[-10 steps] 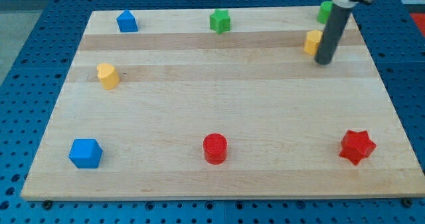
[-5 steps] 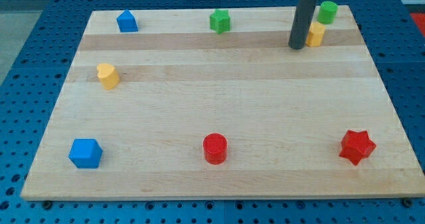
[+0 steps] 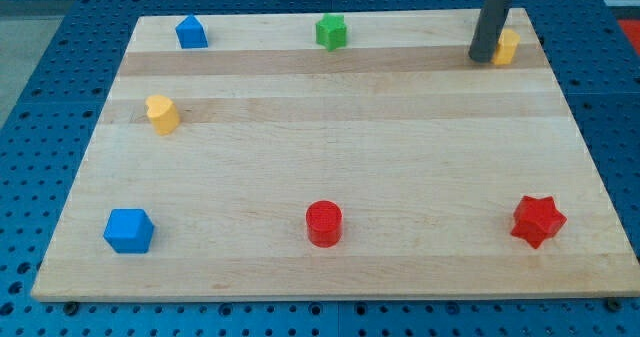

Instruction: Place the hexagon below the green circle

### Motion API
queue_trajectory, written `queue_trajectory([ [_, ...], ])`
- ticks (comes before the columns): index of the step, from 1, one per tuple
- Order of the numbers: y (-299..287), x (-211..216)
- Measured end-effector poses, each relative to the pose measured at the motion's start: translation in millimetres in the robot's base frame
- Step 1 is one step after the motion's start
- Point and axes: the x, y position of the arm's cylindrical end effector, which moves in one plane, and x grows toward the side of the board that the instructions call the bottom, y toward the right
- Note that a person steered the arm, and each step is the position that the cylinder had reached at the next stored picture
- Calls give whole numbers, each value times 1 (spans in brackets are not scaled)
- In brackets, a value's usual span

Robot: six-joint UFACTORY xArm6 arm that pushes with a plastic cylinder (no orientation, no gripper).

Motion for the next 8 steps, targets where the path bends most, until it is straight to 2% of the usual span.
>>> queue_trajectory([
  [2,3,19],
  [8,45,21],
])
